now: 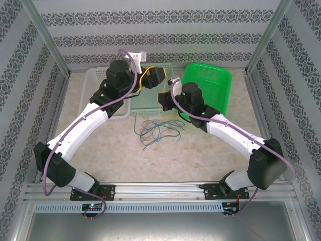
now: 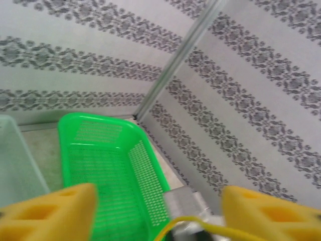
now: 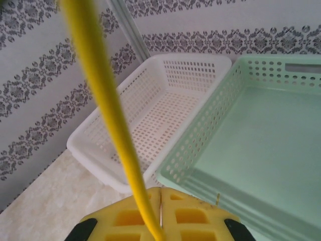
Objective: Untangle the cables
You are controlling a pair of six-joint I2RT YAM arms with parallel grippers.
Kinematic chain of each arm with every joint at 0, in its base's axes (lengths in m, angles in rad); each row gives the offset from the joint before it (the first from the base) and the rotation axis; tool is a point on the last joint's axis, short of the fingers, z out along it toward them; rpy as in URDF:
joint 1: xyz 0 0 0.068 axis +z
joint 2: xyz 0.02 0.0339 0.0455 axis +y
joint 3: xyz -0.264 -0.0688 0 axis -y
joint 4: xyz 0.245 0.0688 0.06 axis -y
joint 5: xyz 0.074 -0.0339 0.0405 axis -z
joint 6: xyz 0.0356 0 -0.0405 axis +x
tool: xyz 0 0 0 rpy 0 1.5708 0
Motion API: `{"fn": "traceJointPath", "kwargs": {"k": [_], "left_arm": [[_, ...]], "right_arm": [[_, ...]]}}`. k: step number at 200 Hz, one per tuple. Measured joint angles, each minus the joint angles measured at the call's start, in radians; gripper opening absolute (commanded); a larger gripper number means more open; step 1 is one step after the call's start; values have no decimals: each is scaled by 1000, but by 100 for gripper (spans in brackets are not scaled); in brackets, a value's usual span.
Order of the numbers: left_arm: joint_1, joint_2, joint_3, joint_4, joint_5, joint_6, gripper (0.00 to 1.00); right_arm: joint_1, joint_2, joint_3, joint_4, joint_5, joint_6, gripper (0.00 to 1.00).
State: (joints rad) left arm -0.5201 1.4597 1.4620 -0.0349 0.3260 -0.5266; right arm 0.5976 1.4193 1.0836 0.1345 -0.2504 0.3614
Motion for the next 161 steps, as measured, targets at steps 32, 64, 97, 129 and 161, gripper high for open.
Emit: {"fn": "traceJointPath", "kwargs": {"k": [32, 64, 97, 129, 161], "left_arm": [[5, -66, -61, -74, -77, 52, 100], [5, -78, -111, -142, -90, 117, 100], [3, -52, -217, -179, -42, 179, 99], [2, -10, -273, -232, -27, 206, 98], [2, -7, -278, -248, -44, 209, 100]], "right_arm": [[-66, -77, 1, -22, 13, 55, 0], [-149, -121, 35, -30, 5, 149, 0], [-155, -121, 83, -33, -29, 216, 0], [-167, -116, 123, -104, -29, 225, 0], [-299, -49, 235, -266, -50, 244, 0]]}}
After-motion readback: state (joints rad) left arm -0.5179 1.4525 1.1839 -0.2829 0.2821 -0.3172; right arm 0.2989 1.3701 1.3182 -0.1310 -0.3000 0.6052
